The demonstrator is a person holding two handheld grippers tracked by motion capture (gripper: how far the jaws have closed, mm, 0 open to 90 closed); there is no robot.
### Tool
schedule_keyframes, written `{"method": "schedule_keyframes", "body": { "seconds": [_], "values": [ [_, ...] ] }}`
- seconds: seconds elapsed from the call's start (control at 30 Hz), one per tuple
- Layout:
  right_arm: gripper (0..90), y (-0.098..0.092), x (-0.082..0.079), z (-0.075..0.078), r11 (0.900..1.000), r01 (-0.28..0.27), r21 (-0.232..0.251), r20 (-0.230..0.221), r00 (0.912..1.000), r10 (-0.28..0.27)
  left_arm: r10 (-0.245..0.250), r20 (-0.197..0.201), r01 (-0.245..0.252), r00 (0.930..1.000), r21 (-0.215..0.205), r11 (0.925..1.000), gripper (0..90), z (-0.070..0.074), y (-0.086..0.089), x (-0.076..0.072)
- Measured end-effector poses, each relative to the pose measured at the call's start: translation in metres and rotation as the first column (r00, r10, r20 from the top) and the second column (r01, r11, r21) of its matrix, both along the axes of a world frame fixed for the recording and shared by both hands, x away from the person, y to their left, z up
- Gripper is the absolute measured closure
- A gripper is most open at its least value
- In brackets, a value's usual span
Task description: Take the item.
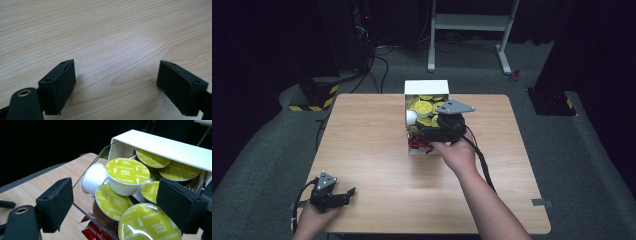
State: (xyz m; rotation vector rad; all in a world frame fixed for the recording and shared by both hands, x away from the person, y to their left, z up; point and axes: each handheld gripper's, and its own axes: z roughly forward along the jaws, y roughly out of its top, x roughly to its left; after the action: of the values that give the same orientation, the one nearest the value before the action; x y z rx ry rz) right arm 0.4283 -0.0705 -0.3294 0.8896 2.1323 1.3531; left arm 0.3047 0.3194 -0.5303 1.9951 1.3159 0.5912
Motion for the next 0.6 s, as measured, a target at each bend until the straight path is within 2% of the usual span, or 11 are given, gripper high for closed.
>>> {"method": "schedule_keyframes", "body": {
  "seconds": [0.2, 0.43, 0.6],
  "values": [
    [16.9, 0.003, 0.009, 0.0, 1.0, -0.004, 0.009, -0.021, 0.9998, 0.005, -0.001, 0.0, 0.001, 1.0, 0.001, 1.0, 16.0, 0.0, 0.0, 0.0],
    [16.5, 0.012, 0.017, 0.0, 0.999, 0.02, -0.029, -0.024, 0.9995, -0.021, -0.001, 0.0, 0.001, 1.0, -0.001, 1.0, 15.9, 0.0, 0.0, 0.0],
    [16.9, 0.017, 0.023, -0.001, 0.999, 0.027, -0.031, -0.036, 0.999, -0.028, -0.001, -0.001, 0.001, 1.0, -0.006, 1.0, 15.9, 0.0, 0.0, 0.0]
  ]
}}
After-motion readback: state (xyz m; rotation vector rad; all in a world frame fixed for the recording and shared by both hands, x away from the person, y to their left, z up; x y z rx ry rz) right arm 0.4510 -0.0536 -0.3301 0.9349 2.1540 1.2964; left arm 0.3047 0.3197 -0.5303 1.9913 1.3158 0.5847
